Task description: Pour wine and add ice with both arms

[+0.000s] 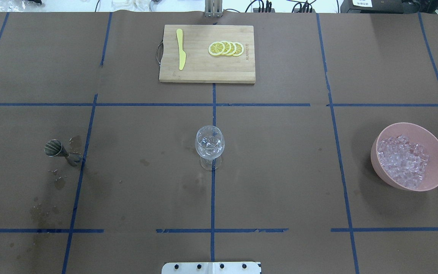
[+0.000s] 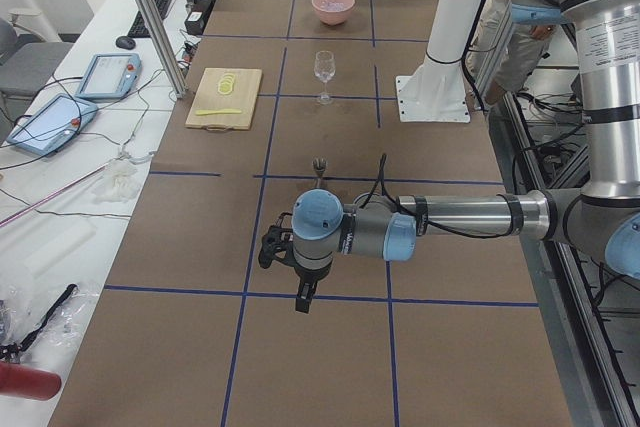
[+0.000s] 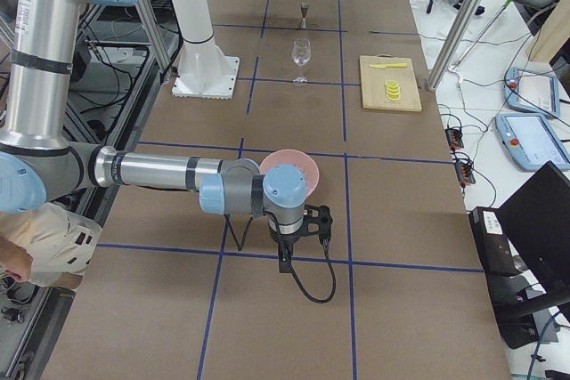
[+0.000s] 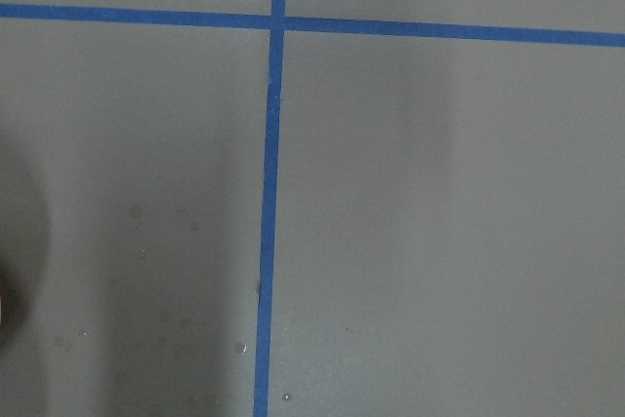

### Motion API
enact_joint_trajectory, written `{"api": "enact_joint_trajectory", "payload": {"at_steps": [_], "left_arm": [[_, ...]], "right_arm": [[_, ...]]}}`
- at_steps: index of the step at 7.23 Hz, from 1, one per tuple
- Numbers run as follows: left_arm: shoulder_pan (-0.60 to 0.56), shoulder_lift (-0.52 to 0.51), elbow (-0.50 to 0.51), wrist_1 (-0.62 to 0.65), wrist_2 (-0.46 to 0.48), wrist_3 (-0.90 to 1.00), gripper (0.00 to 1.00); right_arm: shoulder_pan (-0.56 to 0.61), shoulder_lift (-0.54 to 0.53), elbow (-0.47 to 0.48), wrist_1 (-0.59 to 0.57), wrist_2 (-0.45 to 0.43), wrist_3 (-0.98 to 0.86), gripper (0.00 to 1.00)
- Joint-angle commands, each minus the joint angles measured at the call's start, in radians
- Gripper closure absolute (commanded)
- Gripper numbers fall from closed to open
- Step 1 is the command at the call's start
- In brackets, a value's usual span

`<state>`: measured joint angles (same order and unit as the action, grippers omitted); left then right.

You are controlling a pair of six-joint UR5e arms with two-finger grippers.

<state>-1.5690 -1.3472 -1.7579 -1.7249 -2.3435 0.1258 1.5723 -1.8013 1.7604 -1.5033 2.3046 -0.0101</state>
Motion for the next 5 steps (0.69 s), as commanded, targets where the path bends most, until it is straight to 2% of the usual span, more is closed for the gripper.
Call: {"api": "enact_joint_trajectory", "payload": {"at_steps": [1, 5], "left_arm": [[0.000, -0.001, 0.000, 0.001, 0.000, 0.000, 0.00], [0.001, -0.003, 0.000, -0.001, 0.001, 0.000, 0.00]], "right_arm": [[0.000, -0.003, -0.002, 0.000, -0.001, -0.004, 0.00], [0.000, -0.010, -0.002, 0.002, -0.001, -0.004, 0.00]]}}
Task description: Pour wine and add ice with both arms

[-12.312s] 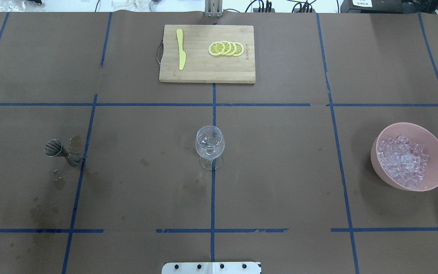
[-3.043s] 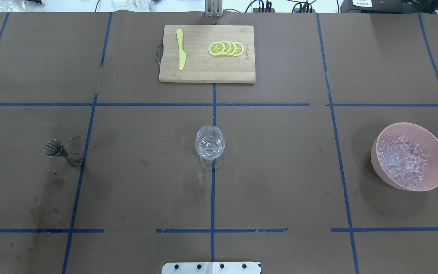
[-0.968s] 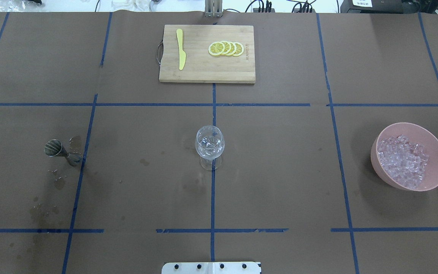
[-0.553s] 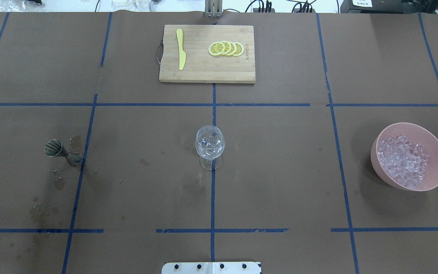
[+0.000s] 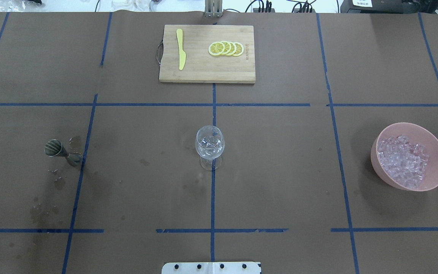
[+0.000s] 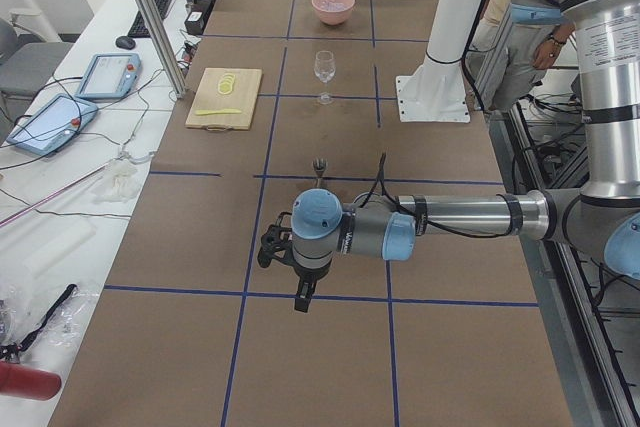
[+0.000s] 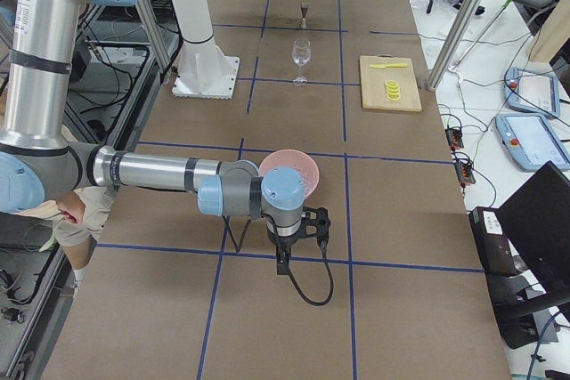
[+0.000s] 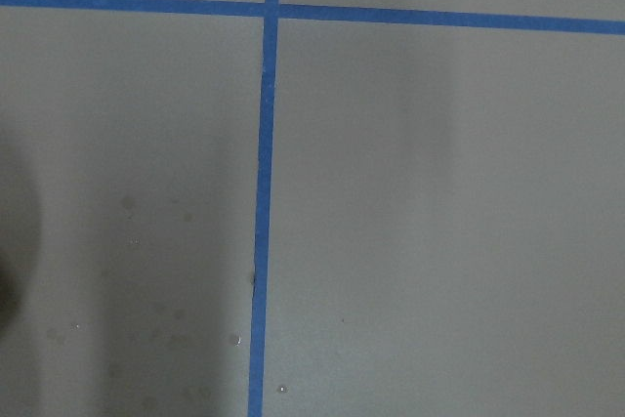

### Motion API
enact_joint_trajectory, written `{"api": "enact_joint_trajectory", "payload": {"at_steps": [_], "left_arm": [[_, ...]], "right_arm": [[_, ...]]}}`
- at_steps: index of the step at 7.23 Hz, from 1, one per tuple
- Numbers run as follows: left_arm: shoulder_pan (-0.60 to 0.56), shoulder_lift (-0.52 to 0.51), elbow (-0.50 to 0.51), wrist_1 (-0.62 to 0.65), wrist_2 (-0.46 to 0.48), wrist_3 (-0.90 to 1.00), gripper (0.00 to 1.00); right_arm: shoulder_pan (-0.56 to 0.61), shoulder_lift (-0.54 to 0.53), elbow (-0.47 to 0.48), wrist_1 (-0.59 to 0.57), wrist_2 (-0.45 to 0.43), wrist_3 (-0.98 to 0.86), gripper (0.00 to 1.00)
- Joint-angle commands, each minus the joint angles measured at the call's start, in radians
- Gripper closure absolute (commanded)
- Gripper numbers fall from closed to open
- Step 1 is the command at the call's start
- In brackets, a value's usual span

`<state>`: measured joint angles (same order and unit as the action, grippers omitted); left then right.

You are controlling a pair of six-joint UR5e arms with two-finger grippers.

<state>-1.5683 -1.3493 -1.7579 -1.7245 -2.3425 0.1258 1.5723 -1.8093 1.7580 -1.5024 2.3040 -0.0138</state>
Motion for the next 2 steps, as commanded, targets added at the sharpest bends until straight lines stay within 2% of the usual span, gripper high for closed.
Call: {"api": "enact_joint_trajectory", "payload": {"at_steps": [1, 2], "left_arm": [[0.001, -0.001, 0.002, -0.001, 0.000, 0.000, 0.00], [-0.001, -0.002, 0.000, -0.001, 0.000, 0.000, 0.00]], "right_arm": [[0.000, -0.002, 0.000, 0.001, 0.000, 0.000, 0.00], [0.000, -0.002, 0.000, 0.001, 0.000, 0.002, 0.00]]}}
